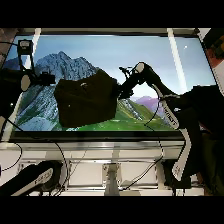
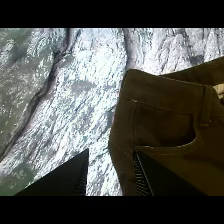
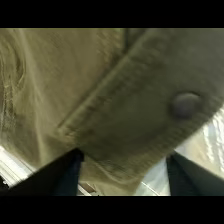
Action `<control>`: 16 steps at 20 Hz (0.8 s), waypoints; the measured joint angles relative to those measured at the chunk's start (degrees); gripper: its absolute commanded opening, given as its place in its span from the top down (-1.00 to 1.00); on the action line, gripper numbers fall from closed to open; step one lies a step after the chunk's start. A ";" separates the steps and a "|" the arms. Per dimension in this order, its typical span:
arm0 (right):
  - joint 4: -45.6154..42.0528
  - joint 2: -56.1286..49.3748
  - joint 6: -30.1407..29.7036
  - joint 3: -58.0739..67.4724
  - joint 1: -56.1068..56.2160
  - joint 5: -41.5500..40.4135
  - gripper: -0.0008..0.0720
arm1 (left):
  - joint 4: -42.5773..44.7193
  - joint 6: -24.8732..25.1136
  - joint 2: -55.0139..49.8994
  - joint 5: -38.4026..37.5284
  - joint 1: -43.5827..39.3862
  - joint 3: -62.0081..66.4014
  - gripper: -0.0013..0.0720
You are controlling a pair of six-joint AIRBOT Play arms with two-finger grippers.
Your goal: Fold the clothes and pants, and hang the long-sleeved shirts on hangers.
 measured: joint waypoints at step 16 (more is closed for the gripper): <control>-15.50 -0.22 0.04 12.92 -11.72 -7.78 0.77 | -11.26 6.82 -0.57 -4.39 -0.07 -2.93 0.90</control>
